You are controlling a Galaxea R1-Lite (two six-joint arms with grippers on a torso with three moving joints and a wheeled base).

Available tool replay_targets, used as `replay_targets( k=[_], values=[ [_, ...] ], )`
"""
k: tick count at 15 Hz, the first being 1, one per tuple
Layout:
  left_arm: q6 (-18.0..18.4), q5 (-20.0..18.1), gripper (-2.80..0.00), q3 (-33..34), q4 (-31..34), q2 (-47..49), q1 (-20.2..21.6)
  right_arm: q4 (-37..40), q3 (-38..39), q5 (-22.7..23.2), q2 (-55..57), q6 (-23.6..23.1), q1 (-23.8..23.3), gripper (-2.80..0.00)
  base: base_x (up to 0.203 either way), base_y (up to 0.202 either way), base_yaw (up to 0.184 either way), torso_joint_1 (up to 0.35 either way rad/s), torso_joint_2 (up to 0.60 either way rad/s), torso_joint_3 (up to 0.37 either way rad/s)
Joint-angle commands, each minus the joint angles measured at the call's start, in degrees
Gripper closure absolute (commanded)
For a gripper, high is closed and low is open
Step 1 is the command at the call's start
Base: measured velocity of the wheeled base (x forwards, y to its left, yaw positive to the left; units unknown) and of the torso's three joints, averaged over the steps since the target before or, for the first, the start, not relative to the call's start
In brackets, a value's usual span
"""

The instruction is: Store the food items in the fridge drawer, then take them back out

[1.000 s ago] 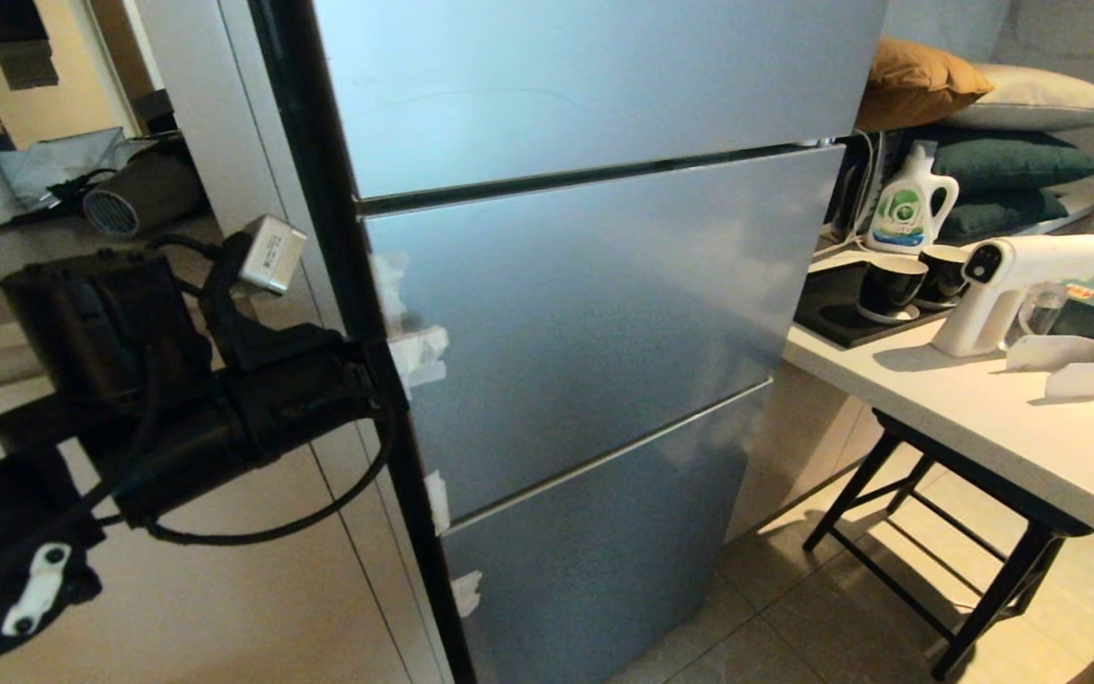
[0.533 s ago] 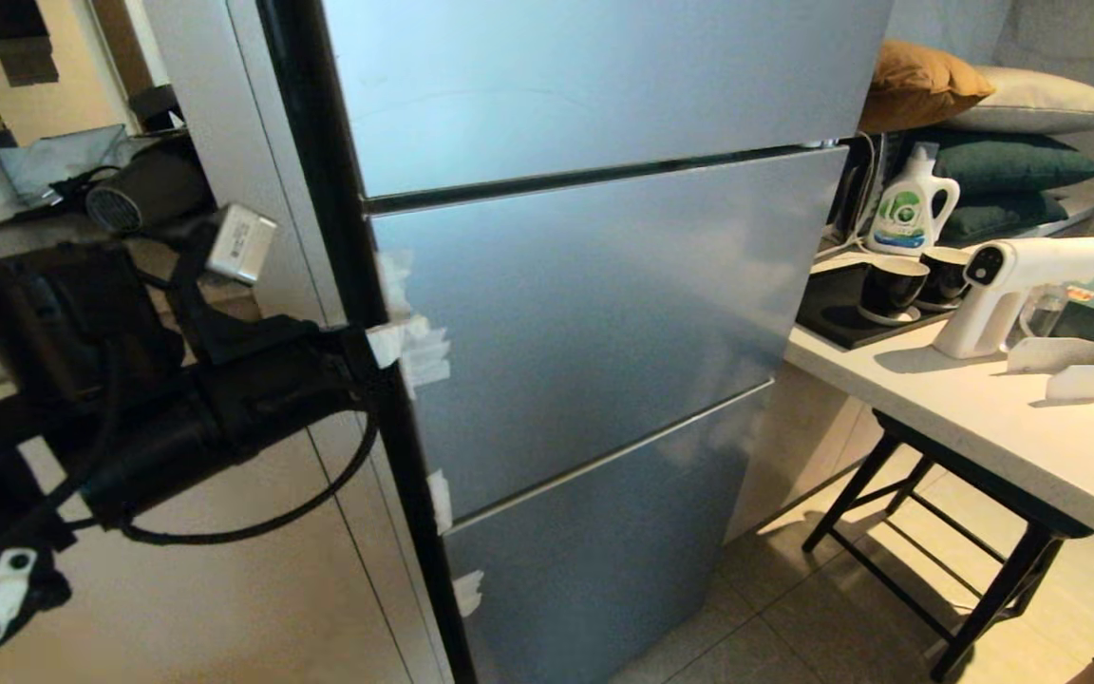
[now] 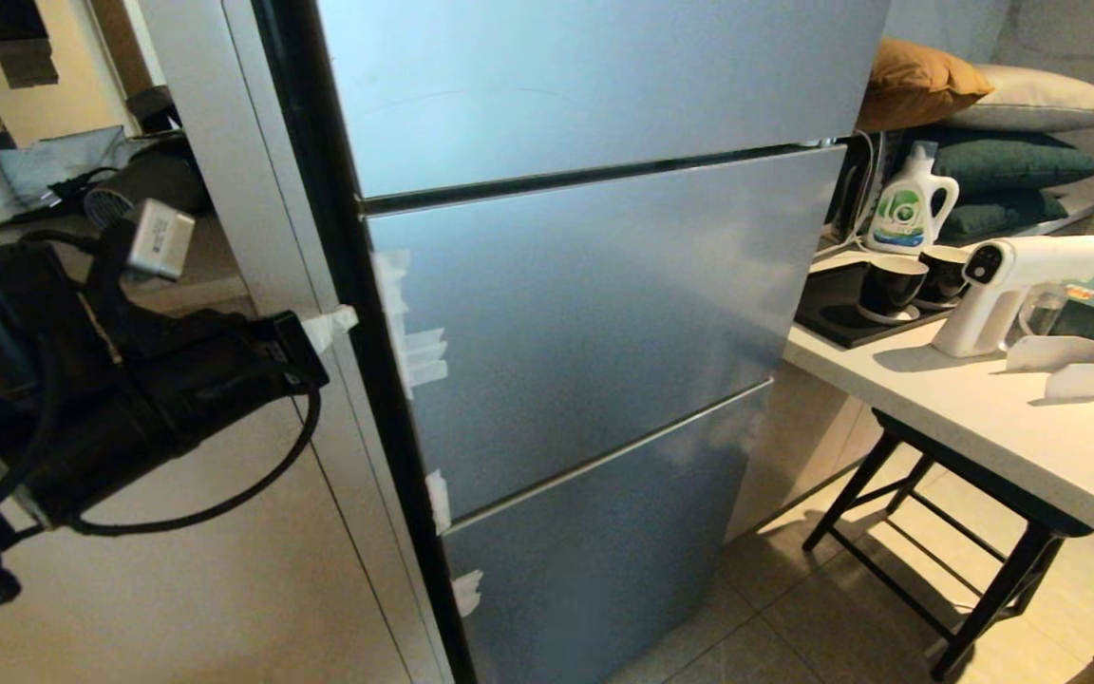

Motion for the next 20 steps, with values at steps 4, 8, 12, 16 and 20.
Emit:
replay_targets(
  k=[4, 8, 12, 16, 20],
  values=[
    [-0.2, 0.1, 0.0, -3.8, -2.2, 7.0, 0.7, 0.0, 0.0, 0.0, 0.1, 0.0, 0.0, 0.0, 0.0, 0.0, 0.0, 0.0, 0.0, 0.0],
    [-0.1, 0.6, 0.0, -6.3, -5.0, 10.5, 0.5, 0.0, 0.0, 0.0, 0.1, 0.0, 0.0, 0.0, 0.0, 0.0, 0.0, 0.0, 0.0, 0.0],
    [-0.5, 0.0, 0.0, -6.3, -5.1, 10.3, -0.1, 0.0, 0.0, 0.0, 0.1, 0.0, 0.0, 0.0, 0.0, 0.0, 0.0, 0.0, 0.0, 0.0],
    [-0.5, -2.7, 0.0, -5.6, -5.1, 9.8, -1.9, 0.0, 0.0, 0.0, 0.1, 0.0, 0.0, 0.0, 0.0, 0.0, 0.0, 0.0, 0.0, 0.0],
    [-0.9, -4.8, 0.0, -3.4, -5.2, 9.4, -4.9, 0.0, 0.0, 0.0, 0.1, 0.0, 0.0, 0.0, 0.0, 0.0, 0.0, 0.0, 0.0, 0.0]
  ],
)
